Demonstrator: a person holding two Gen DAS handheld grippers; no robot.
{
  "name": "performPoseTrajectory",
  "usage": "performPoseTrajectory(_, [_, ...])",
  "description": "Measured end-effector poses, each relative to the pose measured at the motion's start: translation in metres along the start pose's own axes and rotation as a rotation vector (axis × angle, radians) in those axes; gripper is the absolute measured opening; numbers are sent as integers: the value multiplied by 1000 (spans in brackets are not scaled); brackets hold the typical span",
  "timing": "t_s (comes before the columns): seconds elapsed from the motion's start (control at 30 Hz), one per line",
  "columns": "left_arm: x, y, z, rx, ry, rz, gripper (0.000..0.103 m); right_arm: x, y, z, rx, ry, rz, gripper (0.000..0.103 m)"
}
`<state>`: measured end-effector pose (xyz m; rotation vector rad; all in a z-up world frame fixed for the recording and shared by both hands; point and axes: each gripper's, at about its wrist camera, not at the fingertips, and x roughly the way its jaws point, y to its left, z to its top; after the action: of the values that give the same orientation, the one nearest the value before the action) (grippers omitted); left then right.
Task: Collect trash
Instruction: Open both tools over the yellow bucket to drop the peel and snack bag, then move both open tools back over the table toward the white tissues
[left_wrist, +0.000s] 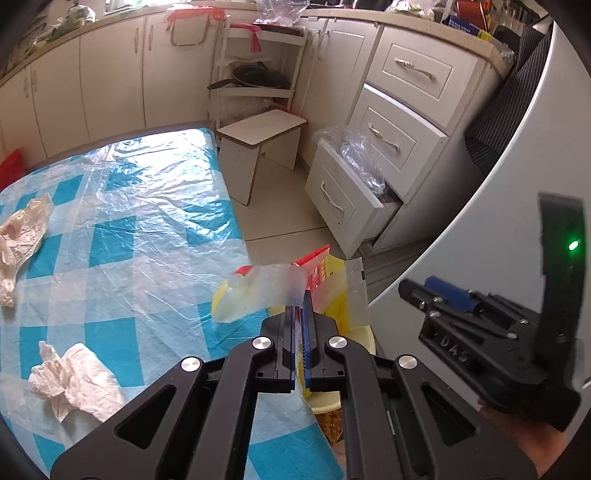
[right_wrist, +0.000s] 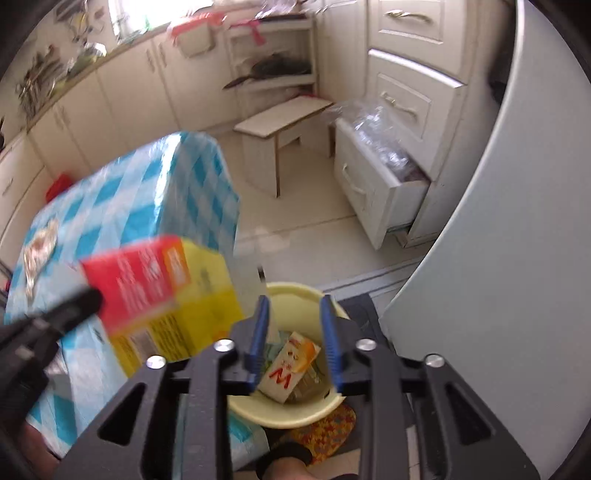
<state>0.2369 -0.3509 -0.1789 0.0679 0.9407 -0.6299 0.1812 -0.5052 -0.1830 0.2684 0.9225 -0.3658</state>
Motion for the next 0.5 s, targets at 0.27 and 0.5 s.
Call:
performPoseTrajectory(0.27, [16, -20, -9, 94, 50, 56, 33, -22, -9, 15, 54, -132, 26, 44])
performPoseTrajectory(0.5, [-3, -24, -13, 140, 16, 97, 51, -31, -3, 21, 48, -175, 39, 52])
